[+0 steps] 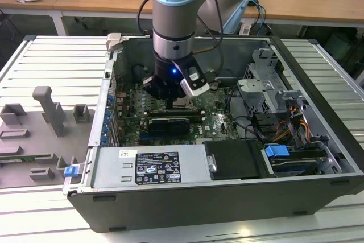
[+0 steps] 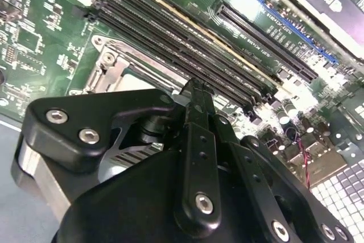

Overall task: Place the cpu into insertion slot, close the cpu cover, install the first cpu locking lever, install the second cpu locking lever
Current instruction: 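Install the second cpu locking lever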

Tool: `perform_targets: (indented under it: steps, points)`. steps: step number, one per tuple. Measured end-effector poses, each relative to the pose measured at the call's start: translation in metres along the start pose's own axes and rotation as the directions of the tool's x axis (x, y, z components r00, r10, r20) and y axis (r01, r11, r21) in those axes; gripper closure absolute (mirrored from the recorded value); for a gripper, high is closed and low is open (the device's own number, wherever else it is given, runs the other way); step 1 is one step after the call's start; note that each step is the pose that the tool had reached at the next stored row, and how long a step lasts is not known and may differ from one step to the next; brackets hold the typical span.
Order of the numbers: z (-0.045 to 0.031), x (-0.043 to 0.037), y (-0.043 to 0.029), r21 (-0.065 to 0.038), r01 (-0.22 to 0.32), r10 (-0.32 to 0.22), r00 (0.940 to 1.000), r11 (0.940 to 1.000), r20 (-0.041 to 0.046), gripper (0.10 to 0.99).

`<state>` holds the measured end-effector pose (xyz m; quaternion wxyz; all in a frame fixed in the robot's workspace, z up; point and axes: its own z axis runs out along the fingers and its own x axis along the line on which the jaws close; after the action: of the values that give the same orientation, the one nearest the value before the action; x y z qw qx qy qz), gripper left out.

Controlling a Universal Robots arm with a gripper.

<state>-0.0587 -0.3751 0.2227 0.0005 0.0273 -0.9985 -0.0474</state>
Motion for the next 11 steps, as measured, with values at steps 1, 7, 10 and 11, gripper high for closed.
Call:
perform_targets:
  steps: [1,7,10,11]
  points:
    - [0.0012,0.0009,-0.0001,-0.003,0.001,-0.001,1.0000,1.0000,0.0000,0.980]
    - [0.0071,0.0029,-0.0021,-0.022,0.005,-0.005,1.0000,0.9997,0.0008,0.980]
    - [0.0074,0.0052,-0.0081,-0.044,0.007,-0.007,1.0000,0.9990,0.0023,0.980]
    - [0.0073,0.0057,-0.0098,-0.049,0.008,-0.008,1.0000,0.9988,0.0025,0.980]
